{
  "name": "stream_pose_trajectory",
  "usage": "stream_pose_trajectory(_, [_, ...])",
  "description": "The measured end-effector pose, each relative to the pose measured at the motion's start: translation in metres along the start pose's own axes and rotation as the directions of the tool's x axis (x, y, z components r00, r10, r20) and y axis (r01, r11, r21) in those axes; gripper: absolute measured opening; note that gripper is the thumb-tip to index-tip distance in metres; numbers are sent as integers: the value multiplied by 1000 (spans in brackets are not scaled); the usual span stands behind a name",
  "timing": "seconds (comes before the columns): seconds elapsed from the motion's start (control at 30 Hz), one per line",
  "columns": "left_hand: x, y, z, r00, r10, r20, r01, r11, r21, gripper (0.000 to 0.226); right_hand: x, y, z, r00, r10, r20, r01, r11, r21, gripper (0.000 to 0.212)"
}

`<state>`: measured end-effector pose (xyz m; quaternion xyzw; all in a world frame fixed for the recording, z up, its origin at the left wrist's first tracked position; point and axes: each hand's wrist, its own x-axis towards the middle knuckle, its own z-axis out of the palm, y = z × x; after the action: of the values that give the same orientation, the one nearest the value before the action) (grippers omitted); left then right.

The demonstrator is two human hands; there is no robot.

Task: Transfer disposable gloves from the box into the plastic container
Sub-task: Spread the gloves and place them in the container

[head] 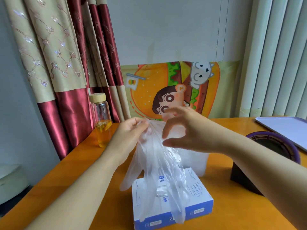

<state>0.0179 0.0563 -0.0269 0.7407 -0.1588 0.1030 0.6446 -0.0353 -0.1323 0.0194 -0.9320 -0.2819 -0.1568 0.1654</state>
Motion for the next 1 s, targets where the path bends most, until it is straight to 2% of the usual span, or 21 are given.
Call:
stream_pose_trajectory(0.07, [1,0,3,996,-37,83,37,999,3,22,9,2,3,993,-31,117,35,999,-37,15])
stream_pose_trajectory(0.1, [3,1,3,992,-55,112,53,998,18,21,13,4,5,991,-36,127,41,998,-39,19])
stream_pose_trajectory(0.2, [9,0,-4,974,-148,174,119,978,170,18,24,13,12,999,-8,54,8,1000,2,25])
stream_pose_trajectory(0.3, [19,-6,-18,933,-293,211,218,923,318,15,31,32,18,997,72,14,-73,989,132,33])
stream_pose_trajectory(0.37, [29,-15,-29,922,-350,166,273,890,365,15,36,47,22,990,135,38,-139,972,190,40])
stream_pose_trajectory(0.43, [42,-24,-37,932,-360,48,313,863,398,13,42,63,27,982,185,41,-190,960,207,47])
stream_pose_trajectory(0.5, [54,-30,-44,952,-277,-130,305,880,363,13,47,79,33,969,247,-2,-240,944,228,51])
stream_pose_trajectory(0.57, [61,-30,-43,956,-29,-293,155,895,418,15,51,94,40,942,332,-48,-310,918,248,52])
stream_pose_trajectory(0.6, [62,-26,-38,952,116,-285,38,875,483,16,53,101,45,925,373,-65,-346,903,254,53])
stream_pose_trajectory(0.63, [62,-22,-29,953,228,-199,-86,835,543,17,55,108,49,909,411,-76,-380,888,259,54])
stream_pose_trajectory(0.67, [60,-17,-17,959,278,-56,-194,787,586,17,56,113,54,892,444,-82,-411,874,259,54])
stream_pose_trajectory(0.7, [59,-15,-3,960,256,110,-267,736,622,19,57,118,59,877,473,-86,-441,862,250,54])
stream_pose_trajectory(0.73, [59,-16,12,951,170,258,-303,683,665,23,58,122,64,860,503,-91,-472,849,238,54])
stream_pose_trajectory(0.8, [63,-21,38,903,-74,423,-313,562,766,37,60,129,71,825,557,-96,-531,822,206,52])
stream_pose_trajectory(0.9, [78,-29,60,810,-372,454,-286,426,858,46,59,137,77,810,582,-68,-579,813,55,50])
stream_pose_trajectory(1.0, [90,-35,75,692,-543,476,-336,341,878,42,52,136,75,835,549,40,-514,803,-302,41])
